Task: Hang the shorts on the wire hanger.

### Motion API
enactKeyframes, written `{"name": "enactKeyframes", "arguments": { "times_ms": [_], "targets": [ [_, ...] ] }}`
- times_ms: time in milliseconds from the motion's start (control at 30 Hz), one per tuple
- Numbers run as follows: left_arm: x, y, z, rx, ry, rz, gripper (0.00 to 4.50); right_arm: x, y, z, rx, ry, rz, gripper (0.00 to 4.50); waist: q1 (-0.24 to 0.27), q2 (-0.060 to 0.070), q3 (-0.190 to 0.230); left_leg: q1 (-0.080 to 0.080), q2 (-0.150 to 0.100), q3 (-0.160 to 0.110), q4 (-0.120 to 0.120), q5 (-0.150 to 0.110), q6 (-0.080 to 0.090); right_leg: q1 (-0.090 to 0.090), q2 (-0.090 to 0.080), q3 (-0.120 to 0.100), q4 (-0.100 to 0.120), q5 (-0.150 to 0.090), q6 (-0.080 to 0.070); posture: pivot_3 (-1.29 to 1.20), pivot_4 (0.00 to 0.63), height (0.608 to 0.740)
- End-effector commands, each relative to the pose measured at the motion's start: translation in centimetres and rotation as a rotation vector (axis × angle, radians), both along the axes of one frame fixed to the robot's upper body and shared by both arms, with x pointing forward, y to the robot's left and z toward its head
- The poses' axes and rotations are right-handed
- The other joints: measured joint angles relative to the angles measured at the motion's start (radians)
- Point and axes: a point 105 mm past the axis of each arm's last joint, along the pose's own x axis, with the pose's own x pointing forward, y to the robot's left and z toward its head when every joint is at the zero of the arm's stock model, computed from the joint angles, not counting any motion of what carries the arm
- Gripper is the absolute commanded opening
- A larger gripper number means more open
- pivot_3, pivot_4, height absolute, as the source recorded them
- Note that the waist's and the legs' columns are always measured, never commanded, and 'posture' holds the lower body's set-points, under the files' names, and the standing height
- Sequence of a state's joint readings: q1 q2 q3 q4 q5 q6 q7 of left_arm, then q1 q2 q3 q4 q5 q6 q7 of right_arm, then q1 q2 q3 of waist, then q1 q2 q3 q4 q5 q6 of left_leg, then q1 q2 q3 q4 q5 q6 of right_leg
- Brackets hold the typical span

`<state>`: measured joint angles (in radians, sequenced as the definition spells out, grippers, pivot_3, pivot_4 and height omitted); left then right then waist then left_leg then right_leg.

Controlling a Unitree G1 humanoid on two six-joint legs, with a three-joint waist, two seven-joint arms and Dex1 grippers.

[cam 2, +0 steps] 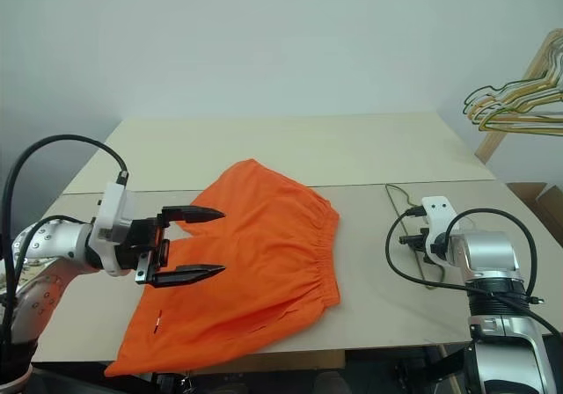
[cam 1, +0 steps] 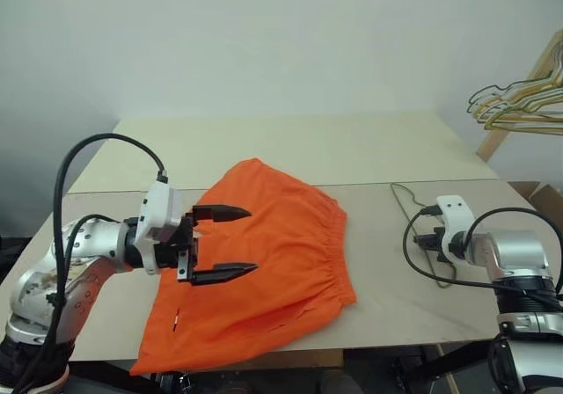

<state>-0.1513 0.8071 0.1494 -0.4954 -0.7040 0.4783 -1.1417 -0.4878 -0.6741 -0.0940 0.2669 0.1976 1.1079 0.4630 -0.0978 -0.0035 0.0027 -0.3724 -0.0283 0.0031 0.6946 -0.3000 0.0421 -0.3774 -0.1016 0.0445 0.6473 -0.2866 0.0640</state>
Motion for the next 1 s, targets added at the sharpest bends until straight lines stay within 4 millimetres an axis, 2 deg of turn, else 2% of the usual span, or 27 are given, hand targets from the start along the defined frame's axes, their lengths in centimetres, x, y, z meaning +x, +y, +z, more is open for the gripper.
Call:
{"name": "enactKeyframes", "arguments": {
  "times_ms": [33, 133, 200, 333, 433, 567, 700, 867, 967, 1000],
  "targets": [
    [0.3, 0.2, 0.0, 0.035, -0.042, 0.019, 4.50, 0.8, 0.2, 1.3, 0.029, -0.086, -0.033, 0.07, 0.000, 0.000, 0.000, 0.001, 0.000, 0.000, 0.000, 0.000, 0.000, 0.001, 0.000, 0.000, 0.000, 0.000, 0.000, -0.10, 0.000, 0.740],
    [1.8, 0.6, -0.4, 0.038, -0.054, 0.122, 4.50, 1.8, 1.5, 4.7, 0.031, -0.267, 0.014, 0.07, 0.001, 0.002, 0.001, 0.004, 0.000, 0.000, -0.001, 0.000, 0.000, 0.004, 0.000, 0.000, -0.001, 0.000, 0.000, -0.10, 0.000, 0.740],
    [3.4, 0.9, -0.6, -0.036, 0.035, 0.234, 4.50, 2.0, 3.3, 7.2, -0.002, -0.406, 0.113, 0.07, 0.002, 0.004, 0.001, 0.004, 0.000, -0.001, -0.001, 0.000, 0.000, 0.004, 0.000, 0.000, -0.001, 0.000, 0.000, -0.11, 0.000, 0.740],
    [5.9, 0.9, 0.3, -0.381, 0.334, 0.343, 4.50, 0.7, 8.6, 10.8, -0.191, -0.700, 0.455, 0.07, 0.007, 0.003, 0.001, 0.003, 0.000, -0.003, -0.001, -0.001, 0.001, 0.003, 0.000, -0.001, 0.000, 0.000, 0.001, -0.12, 0.000, 0.740],
    [7.5, 0.7, 1.5, -0.592, 0.406, 0.395, 4.50, -1.0, 12.6, 12.0, -0.192, -0.872, 0.631, 0.07, 0.002, 0.000, 0.001, 0.002, -0.001, -0.004, 0.000, -0.002, 0.001, 0.003, -0.001, -0.001, 0.001, 0.000, 0.003, -0.12, 0.000, 0.740],
    [9.5, 0.3, 3.4, -0.766, 0.395, 0.447, 4.50, -2.5, 17.1, 12.5, -0.119, -1.006, 0.709, 0.07, 0.001, -0.002, 0.001, 0.003, -0.001, -0.003, 0.001, 0.000, -0.001, 0.003, -0.001, 0.000, 0.000, 0.000, 0.003, -0.12, 0.000, 0.740],
    [10.1, -0.4, 4.8, -0.789, 0.350, 0.428, 4.50, -3.8, 20.1, 11.8, -0.096, -1.023, 0.792, 0.07, 0.001, -0.002, 0.000, 0.003, -0.002, -0.004, 0.000, 0.004, -0.009, 0.002, -0.001, 0.000, 0.001, 0.000, 0.002, -0.11, 0.000, 0.740],
    [10.1, -1.4, 5.3, -0.783, 0.334, 0.388, 4.50, -4.8, 22.0, 11.2, -0.089, -1.035, 0.847, 0.07, 0.001, -0.002, 0.000, 0.002, -0.005, -0.004, -0.001, 0.004, -0.009, 0.000, -0.003, 0.000, 0.001, 0.000, 0.002, -0.13, 0.000, 0.740],
    [10.2, -1.5, 5.3, -0.793, 0.333, 0.397, 4.50, -5.0, 22.4, 11.1, -0.086, -1.038, 0.854, 0.07, 0.001, -0.002, 0.000, 0.002, -0.005, -0.004, -0.001, 0.004, -0.010, 0.000, -0.003, 0.000, 0.001, 0.000, 0.002, -0.13, 0.000, 0.740],
    [10.3, -1.5, 5.2, -0.795, 0.327, 0.407, 4.32, -5.1, 22.5, 11.1, -0.087, -1.039, 0.855, 0.02, 0.001, -0.002, 0.000, 0.002, -0.005, -0.004, 0.000, 0.004, -0.010, 0.000, -0.003, 0.000, 0.001, 0.000, 0.002, -0.13, 0.000, 0.740]
  ]
}}
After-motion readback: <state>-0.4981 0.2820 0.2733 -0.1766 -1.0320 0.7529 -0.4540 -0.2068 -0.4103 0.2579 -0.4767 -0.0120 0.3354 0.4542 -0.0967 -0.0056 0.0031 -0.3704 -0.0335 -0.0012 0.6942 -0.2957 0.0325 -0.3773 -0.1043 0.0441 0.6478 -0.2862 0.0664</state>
